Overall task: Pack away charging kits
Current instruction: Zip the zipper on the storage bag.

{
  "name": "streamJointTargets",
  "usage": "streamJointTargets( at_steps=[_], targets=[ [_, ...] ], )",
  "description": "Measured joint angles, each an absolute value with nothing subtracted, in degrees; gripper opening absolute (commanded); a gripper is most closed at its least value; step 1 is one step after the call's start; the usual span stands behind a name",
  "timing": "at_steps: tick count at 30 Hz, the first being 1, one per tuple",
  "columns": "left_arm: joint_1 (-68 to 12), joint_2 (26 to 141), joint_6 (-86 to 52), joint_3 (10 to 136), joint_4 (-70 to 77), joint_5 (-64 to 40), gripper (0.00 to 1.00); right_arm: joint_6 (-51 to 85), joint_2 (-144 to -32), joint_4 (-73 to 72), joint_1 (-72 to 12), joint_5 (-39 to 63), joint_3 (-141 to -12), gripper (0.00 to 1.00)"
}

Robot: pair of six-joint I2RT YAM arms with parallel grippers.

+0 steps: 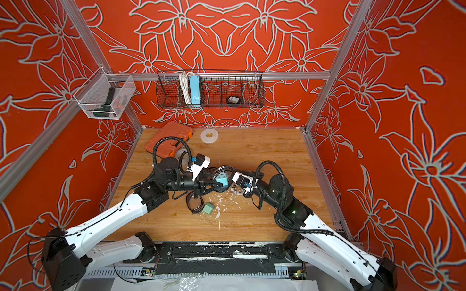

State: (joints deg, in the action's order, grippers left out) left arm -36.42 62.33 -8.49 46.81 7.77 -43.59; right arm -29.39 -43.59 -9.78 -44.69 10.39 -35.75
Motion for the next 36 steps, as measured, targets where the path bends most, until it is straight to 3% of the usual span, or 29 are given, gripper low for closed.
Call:
streamJointTargets(
  at_steps=[15,36],
  targets=[
    [-36.45,62.33,-8.47,46.81,8.01,-42.89,0.0,-31.33,-45.04,-8.84,-44.75,8.36,-37.85,0.0],
    [-36.93,63.72,-7.42,47.99,8.88,-40.32,0.0,-53.47,-51.94,2.44,-45.28,5.02,-50.87,0.0]
  ],
)
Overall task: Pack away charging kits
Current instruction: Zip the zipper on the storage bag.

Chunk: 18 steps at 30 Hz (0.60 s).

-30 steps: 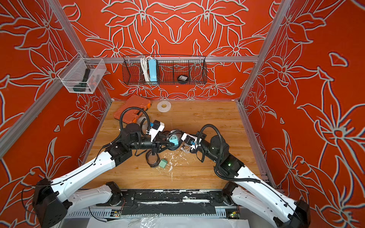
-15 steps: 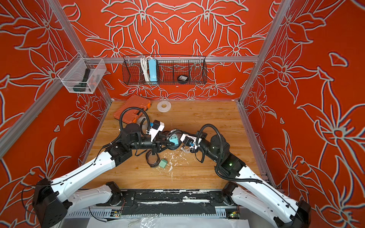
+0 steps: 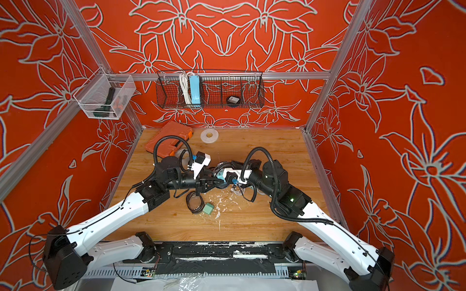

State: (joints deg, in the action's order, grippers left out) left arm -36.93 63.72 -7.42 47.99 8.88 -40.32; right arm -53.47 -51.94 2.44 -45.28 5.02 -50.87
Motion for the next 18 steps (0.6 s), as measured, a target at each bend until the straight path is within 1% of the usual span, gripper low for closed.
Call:
streamJointTargets(
  at_steps=[8,14,15,18],
  targets=[
    [-37.93,64.58,-6.68,49.15,8.29,-39.18,0.0,-63.7,-52.4,6.68,-45.04,6.04,-54.13,0.0],
    [-38.3,64.49,-6.59,49.15,8.12,-39.53,0.0,-65.12,-50.39,7.25,-44.88,8.6,-53.89,0.0],
    [-38.37,64.42,-6.61,49.15,8.21,-39.77,0.08,-64.51,-49.71,6.61,-44.88,9.5,-53.49,0.0],
    [-38.65,63.48,-7.29,49.04,9.28,-40.25,0.34,-60.93,-48.45,3.66,-44.88,11.77,-52.12,0.0]
  ],
)
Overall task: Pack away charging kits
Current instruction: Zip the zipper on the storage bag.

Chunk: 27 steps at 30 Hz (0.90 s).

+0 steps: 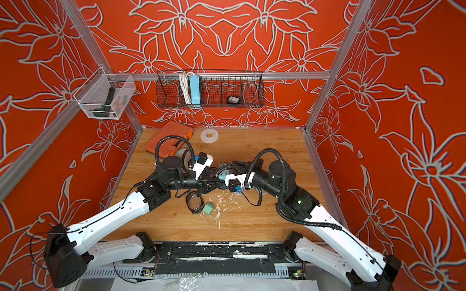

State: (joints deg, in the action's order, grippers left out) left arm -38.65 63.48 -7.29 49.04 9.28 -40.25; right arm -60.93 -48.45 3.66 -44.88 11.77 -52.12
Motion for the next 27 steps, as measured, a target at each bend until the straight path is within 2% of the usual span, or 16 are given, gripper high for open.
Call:
streamJointTargets(
  at_steps=[4,9,13,20,27],
  targets=[
    [-38.7,61.1,-9.28,47.97,14.09,-41.52,0.58,-54.65,-49.1,-2.15,-44.88,14.66,-51.88,0.0],
    [-38.7,57.89,-11.86,44.34,24.67,-42.02,0.75,-47.24,-50.22,-8.32,-44.91,18.41,-51.88,0.0],
    [-38.7,57.52,-14.04,40.73,34.06,-41.25,0.79,-41.63,-50.63,-12.88,-45.04,20.58,-51.88,0.0],
    [-38.72,59.09,-18.44,37.36,47.9,-39.46,0.79,-31.31,-52.1,-19.53,-46.41,20.21,-51.88,0.0],
    [-40.12,59.75,-22.37,34.52,60.16,-34.28,0.77,-24.6,-54.26,-26.39,-52.97,10.63,-51.72,0.0]
  ],
)
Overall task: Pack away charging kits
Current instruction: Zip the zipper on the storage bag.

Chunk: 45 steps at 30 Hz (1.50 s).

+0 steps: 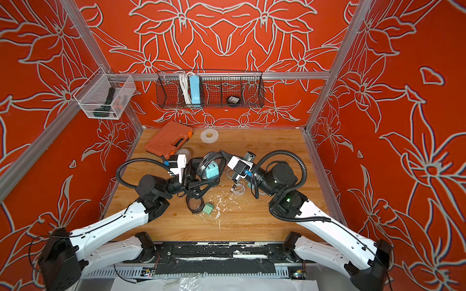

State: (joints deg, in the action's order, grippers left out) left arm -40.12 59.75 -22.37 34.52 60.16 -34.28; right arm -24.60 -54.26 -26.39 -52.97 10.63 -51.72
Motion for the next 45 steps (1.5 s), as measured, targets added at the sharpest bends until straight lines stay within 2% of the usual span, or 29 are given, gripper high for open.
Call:
streamJointTargets(
  at_steps=[6,12,18,20,24,25,30,36,45],
  targets=[
    [-43.22,60.88,-23.24,33.82,65.91,-27.9,0.62,-22.59,-58.13,-33.56,-60.23,-0.21,-50.94,0.0],
    [-43.51,62.17,-24.08,34.87,66.98,-23.9,0.52,-22.46,-59.9,-39.2,-61.95,-6.74,-49.84,0.0],
    [-43.51,62.15,-25.45,34.85,66.89,-20.62,0.36,-22.81,-59.64,-40.86,-62.3,-8.75,-48.45,0.0],
    [-43.53,61.93,-25.78,34.74,66.54,-20.34,0.28,-23.44,-59.35,-40.84,-62.3,-9.13,-47.99,0.0],
    [-43.57,60.97,-25.78,34.68,64.99,-20.69,0.02,-26.17,-58.46,-39.03,-62.33,-9.13,-47.77,0.0],
    [-43.57,60.6,-25.74,34.68,64.14,-20.93,0.0,-27.09,-58.08,-38.22,-62.33,-8.99,-47.75,0.0],
    [-43.57,57.87,-23.7,36.12,55.11,-22.63,0.0,-31.88,-55.42,-31.29,-61.12,-7.75,-48.07,0.0],
    [-43.57,52.82,-18.35,38.39,38.94,-23.0,0.0,-35.31,-53.47,-18.61,-55.88,-0.86,-51.27,0.0],
    [-43.4,52.25,-10.15,45.76,18.52,-24.29,0.0,-42.76,-54.59,-6.79,-51.92,4.69,-55.99,0.0]
  ],
)
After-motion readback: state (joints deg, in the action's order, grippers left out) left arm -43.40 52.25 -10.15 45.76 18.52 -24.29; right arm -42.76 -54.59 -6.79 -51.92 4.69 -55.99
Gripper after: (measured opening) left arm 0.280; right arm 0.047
